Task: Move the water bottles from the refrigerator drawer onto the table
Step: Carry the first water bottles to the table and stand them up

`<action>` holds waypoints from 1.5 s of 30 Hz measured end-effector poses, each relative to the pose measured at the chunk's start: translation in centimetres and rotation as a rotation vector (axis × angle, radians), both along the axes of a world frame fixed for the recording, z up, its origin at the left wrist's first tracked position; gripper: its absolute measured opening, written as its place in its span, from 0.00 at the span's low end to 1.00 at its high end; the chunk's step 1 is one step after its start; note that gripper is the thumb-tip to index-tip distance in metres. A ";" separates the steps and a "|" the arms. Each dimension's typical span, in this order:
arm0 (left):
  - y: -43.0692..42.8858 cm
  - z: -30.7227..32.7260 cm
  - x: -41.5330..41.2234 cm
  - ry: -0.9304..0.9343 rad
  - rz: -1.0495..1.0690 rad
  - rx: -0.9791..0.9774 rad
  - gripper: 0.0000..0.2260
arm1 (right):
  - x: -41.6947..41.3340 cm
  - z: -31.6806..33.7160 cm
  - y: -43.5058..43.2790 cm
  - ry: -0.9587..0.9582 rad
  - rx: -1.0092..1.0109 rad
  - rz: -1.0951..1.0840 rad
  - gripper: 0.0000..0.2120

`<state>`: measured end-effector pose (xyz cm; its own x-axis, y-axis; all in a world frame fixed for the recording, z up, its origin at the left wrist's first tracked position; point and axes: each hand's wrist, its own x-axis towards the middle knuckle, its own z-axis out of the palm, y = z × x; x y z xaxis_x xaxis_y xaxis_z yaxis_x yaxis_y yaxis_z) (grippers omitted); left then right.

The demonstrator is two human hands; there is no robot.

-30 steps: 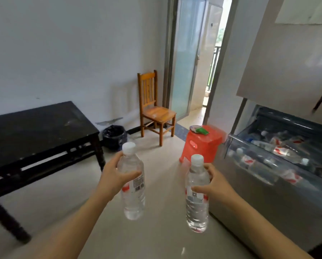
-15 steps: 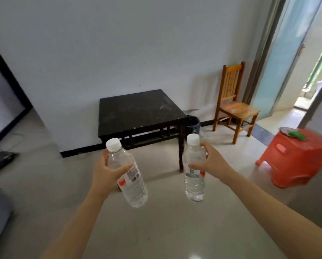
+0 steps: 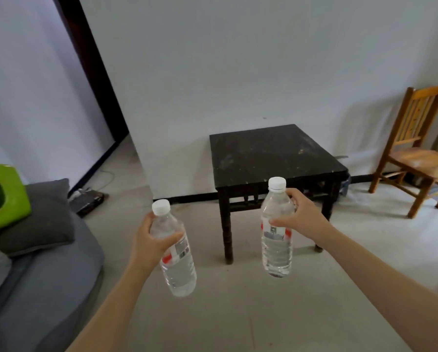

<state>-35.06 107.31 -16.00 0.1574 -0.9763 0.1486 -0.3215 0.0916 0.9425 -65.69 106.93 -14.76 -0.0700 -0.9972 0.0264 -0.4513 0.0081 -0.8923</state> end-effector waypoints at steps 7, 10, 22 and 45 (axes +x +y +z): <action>-10.5 -0.2 3.0 0.003 0.015 -0.048 0.25 | 3.6 -0.9 -12.6 0.000 -0.003 0.102 0.30; -16.0 0.5 5.0 0.014 0.077 -0.070 0.24 | 6.0 -1.8 -19.5 0.022 0.022 0.155 0.30; -32.5 -2.2 14.1 -0.029 0.284 -0.015 0.21 | 15.4 -3.7 -39.6 0.075 0.086 0.319 0.31; -74.7 -6.7 17.6 -0.011 -0.120 0.107 0.27 | 17.7 -6.7 -70.1 0.299 0.257 -0.034 0.34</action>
<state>-17.46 32.60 -22.69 0.0379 -0.9983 0.0434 -0.3243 0.0288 0.9455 -48.00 36.85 -21.44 -0.1307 -0.9712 -0.1994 -0.6869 0.2337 -0.6882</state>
